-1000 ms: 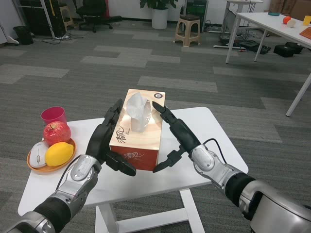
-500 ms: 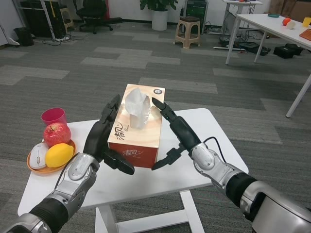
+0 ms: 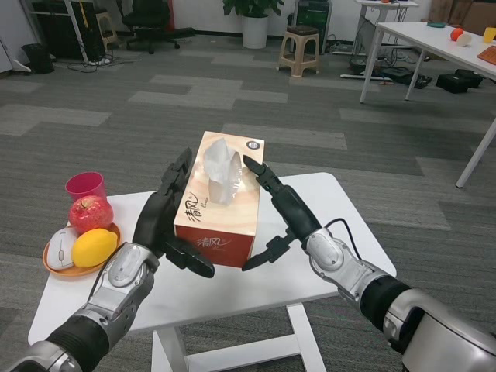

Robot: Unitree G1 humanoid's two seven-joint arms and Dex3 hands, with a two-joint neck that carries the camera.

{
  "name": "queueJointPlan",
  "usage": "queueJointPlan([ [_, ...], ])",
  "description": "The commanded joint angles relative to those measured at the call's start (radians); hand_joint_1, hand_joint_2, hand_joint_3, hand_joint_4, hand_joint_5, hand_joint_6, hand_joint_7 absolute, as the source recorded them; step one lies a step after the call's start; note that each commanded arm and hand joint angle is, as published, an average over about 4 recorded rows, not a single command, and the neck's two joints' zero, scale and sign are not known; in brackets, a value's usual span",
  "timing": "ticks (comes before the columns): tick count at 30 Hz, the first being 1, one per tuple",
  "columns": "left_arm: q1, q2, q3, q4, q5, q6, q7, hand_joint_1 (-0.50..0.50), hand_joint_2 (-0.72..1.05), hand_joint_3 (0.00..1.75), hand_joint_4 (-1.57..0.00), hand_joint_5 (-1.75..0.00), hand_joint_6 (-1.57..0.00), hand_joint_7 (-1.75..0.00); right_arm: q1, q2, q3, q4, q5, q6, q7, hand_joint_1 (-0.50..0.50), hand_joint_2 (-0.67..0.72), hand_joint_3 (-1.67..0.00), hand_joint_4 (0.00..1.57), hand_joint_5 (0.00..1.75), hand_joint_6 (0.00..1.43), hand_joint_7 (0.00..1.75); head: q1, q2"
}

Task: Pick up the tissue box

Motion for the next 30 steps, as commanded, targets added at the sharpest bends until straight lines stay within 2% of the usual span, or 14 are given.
queueJointPlan([
  [1, 0.006, -0.033, -0.031, -0.028, 0.037, -0.015, -0.035, 0.5, -0.37, 0.02, 0.0, -0.62, 0.0, 0.0, -0.014, 0.023, -0.015, -0.04, -0.002, -0.023, -0.001, -0.46, -0.54, -0.63, 0.0, 0.0, 0.0, 0.14, 0.0, -0.001],
  [19, 0.006, -0.033, -0.023, -0.036, 0.037, -0.013, -0.035, 0.5, -0.37, 0.0, 0.0, -0.62, 0.0, 0.0, -0.019, 0.023, -0.019, -0.05, -0.004, -0.021, -0.001, -0.46, -0.54, -0.63, 0.0, 0.0, 0.0, 0.14, 0.002, 0.001],
  [25, 0.006, -0.033, -0.023, -0.039, 0.037, -0.013, -0.035, 0.5, -0.44, 0.0, 0.0, -0.62, 0.0, 0.0, -0.019, 0.023, -0.023, -0.052, -0.004, -0.021, -0.001, -0.46, -0.54, -0.63, 0.0, 0.0, 0.0, 0.14, 0.004, 0.002],
  [30, 0.006, -0.033, -0.022, -0.041, 0.037, -0.013, -0.035, 0.5, -0.37, 0.0, 0.0, -0.62, 0.0, 0.0, -0.018, 0.023, -0.025, -0.052, -0.004, -0.021, -0.001, -0.46, -0.54, -0.63, 0.0, 0.0, 0.0, 0.14, 0.006, 0.003],
])
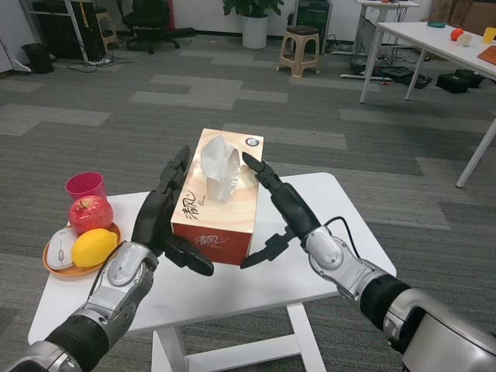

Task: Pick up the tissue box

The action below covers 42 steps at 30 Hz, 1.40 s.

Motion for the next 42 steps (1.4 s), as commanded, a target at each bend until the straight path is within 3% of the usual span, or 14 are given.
queueJointPlan([
  [1, 0.004, -0.033, -0.032, -0.032, 0.037, -0.013, -0.035, 0.5, -0.37, 0.0, 0.0, -0.62, 0.0, 0.0, -0.018, 0.025, -0.016, -0.033, -0.003, -0.021, -0.001, -0.46, -0.54, -0.63, 0.0, 0.0, 0.0, 0.14, 0.001, 0.001],
  [42, 0.009, -0.031, -0.029, -0.039, 0.036, -0.013, -0.035, 0.5, -0.37, 0.0, 0.0, -0.62, 0.0, 0.0, -0.013, 0.026, -0.026, -0.04, -0.006, -0.02, -0.001, -0.46, -0.54, -0.63, 0.0, 0.0, 0.0, 0.14, 0.004, -0.002],
])
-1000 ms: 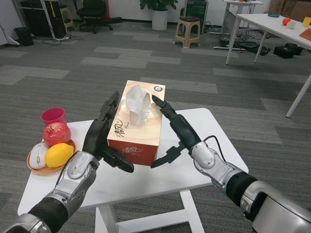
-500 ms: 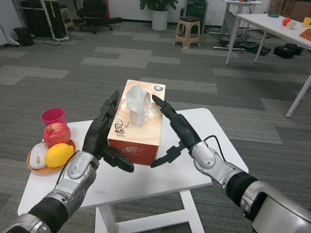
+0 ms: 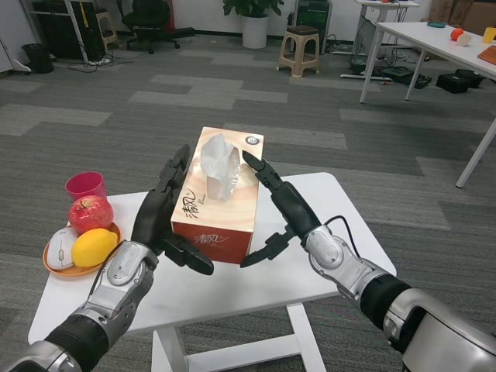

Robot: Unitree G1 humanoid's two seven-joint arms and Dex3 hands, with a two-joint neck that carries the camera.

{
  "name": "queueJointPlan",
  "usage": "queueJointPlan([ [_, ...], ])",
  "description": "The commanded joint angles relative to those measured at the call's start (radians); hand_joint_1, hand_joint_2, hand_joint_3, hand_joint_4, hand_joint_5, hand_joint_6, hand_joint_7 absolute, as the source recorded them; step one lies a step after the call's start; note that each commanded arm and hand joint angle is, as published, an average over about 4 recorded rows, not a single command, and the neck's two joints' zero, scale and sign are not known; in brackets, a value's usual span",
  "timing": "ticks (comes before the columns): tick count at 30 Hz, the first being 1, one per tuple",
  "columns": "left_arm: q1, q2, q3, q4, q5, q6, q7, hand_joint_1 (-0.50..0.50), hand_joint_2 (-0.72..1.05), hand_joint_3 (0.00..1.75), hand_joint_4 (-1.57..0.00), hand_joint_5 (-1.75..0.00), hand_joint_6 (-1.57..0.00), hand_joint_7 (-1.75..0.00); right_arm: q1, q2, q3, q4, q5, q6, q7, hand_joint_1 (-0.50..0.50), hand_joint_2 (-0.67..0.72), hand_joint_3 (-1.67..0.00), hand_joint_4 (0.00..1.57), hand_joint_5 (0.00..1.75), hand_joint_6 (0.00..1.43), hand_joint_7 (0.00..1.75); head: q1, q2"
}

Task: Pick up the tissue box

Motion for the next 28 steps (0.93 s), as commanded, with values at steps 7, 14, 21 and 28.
queueJointPlan([
  [7, 0.008, -0.032, -0.032, -0.03, 0.036, -0.013, -0.036, 0.5, -0.37, 0.0, 0.0, -0.62, 0.0, 0.0, -0.013, 0.026, -0.015, -0.036, 0.003, -0.02, -0.001, -0.46, -0.54, -0.63, 0.0, 0.0, 0.0, 0.14, 0.0, 0.002],
  [14, 0.009, -0.032, -0.032, -0.031, 0.036, -0.013, -0.036, 0.5, -0.37, 0.0, 0.0, -0.62, 0.0, 0.0, -0.013, 0.026, -0.015, -0.035, 0.003, -0.02, -0.001, -0.46, -0.54, -0.63, 0.0, 0.0, 0.0, 0.14, 0.0, 0.002],
  [21, 0.009, -0.032, -0.031, -0.031, 0.037, -0.013, -0.036, 0.5, -0.41, 0.0, 0.0, -0.62, 0.0, 0.0, -0.013, 0.026, -0.017, -0.038, 0.003, -0.02, -0.001, -0.46, -0.54, -0.63, 0.0, 0.0, 0.0, 0.14, 0.0, 0.002],
  [28, 0.009, -0.032, -0.032, -0.031, 0.037, -0.013, -0.036, 0.5, -0.4, 0.0, 0.0, -0.62, 0.0, 0.0, -0.012, 0.026, -0.019, -0.04, 0.004, -0.02, -0.001, -0.46, -0.54, -0.63, 0.0, 0.0, 0.0, 0.14, -0.001, 0.002],
])
